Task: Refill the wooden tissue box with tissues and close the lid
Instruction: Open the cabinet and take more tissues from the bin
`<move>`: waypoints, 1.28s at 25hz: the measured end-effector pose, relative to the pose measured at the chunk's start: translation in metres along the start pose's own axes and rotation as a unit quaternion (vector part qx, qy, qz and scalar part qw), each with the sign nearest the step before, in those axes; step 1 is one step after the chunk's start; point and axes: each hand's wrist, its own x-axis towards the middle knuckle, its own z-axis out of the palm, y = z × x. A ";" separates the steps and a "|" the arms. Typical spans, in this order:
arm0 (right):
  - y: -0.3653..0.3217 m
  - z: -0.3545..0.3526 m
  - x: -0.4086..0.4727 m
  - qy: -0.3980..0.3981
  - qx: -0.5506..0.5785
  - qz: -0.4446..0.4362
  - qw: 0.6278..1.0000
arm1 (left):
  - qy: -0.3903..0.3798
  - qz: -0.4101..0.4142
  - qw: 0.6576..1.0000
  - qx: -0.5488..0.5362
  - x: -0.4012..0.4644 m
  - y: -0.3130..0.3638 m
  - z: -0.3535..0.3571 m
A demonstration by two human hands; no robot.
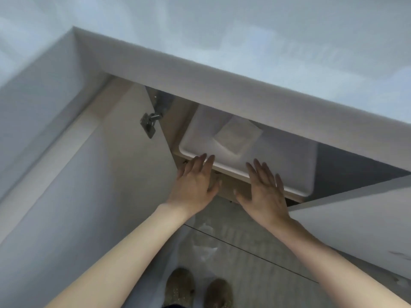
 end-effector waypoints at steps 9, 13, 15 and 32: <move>0.022 0.035 0.077 0.064 0.164 0.072 0.982 | 0.111 0.031 0.993 0.024 0.080 -0.029 0.048; 0.020 0.028 0.104 0.035 0.296 0.170 0.939 | 0.098 -0.027 0.994 -0.045 0.115 -0.024 0.050; 0.017 0.018 0.116 0.032 0.383 0.225 0.895 | 0.061 -0.095 0.987 -0.116 0.136 -0.020 0.048; 0.004 0.015 0.128 -0.015 0.628 0.263 0.732 | -0.071 -0.164 0.863 -0.472 0.134 -0.003 0.017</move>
